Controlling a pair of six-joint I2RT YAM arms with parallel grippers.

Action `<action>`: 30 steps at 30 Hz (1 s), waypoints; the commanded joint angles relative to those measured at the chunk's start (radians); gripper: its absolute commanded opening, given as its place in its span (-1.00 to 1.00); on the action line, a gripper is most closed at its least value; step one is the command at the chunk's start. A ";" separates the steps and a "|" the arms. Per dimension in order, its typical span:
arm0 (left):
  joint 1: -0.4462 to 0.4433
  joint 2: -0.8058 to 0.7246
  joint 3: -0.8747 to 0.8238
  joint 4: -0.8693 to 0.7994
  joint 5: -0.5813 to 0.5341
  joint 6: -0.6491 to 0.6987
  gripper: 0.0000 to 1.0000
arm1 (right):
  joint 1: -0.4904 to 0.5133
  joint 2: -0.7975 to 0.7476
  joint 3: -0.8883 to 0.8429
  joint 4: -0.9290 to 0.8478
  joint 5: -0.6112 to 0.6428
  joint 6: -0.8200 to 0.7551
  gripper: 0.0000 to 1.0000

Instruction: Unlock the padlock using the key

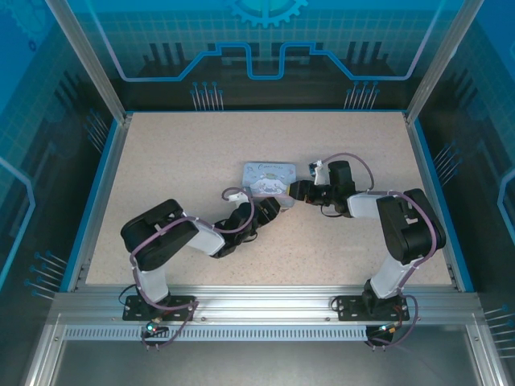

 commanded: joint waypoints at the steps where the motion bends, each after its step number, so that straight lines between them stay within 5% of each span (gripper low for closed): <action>1: 0.005 0.000 0.021 -0.102 -0.044 0.015 0.46 | 0.017 0.035 -0.001 -0.048 -0.002 0.000 0.03; 20: 0.023 0.124 0.094 -0.025 0.080 -0.044 0.46 | 0.016 0.049 -0.002 -0.039 -0.012 0.003 0.04; 30: 0.025 0.094 0.068 0.100 0.115 -0.048 0.16 | 0.016 0.061 -0.002 -0.022 -0.021 0.012 0.04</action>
